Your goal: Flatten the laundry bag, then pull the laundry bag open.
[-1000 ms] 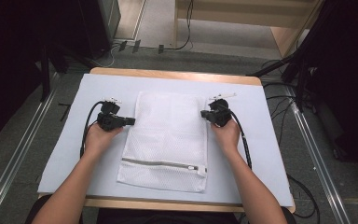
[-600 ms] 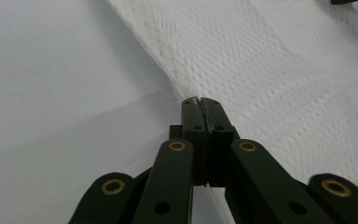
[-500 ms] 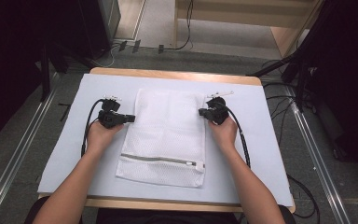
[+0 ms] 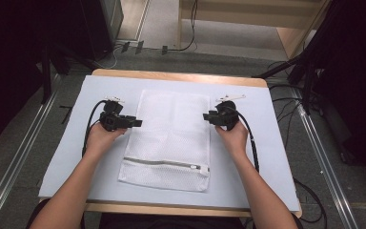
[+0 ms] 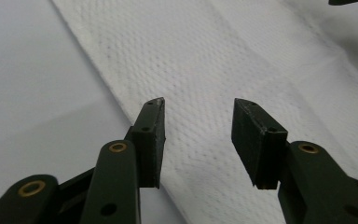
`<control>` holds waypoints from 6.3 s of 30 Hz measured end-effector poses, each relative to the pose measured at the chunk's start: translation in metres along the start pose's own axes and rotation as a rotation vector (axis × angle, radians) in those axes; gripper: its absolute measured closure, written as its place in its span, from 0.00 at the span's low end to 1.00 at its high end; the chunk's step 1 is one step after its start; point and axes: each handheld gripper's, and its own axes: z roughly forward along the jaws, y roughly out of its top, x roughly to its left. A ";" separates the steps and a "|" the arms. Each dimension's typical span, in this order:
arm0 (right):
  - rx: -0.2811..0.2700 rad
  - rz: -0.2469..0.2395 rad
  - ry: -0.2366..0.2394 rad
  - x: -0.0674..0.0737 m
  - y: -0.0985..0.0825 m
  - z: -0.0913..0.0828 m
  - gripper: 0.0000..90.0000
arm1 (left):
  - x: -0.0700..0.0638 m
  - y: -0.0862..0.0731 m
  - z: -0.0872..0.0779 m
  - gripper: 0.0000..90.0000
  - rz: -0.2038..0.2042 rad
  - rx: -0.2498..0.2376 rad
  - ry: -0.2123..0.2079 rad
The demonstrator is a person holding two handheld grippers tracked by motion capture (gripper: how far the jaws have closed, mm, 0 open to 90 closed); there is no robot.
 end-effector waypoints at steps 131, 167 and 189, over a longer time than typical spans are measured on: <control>0.131 -0.161 0.189 0.086 -0.112 -0.065 1.00 | -0.178 -0.041 0.096 0.92 0.253 0.220 -0.343; 0.131 -0.229 0.189 0.093 -0.115 -0.067 1.00 | -0.164 -0.031 0.102 0.98 0.114 0.305 -0.428; 0.105 -0.241 0.219 0.088 -0.118 -0.067 1.00 | -0.136 -0.026 0.073 0.98 0.039 0.330 -0.444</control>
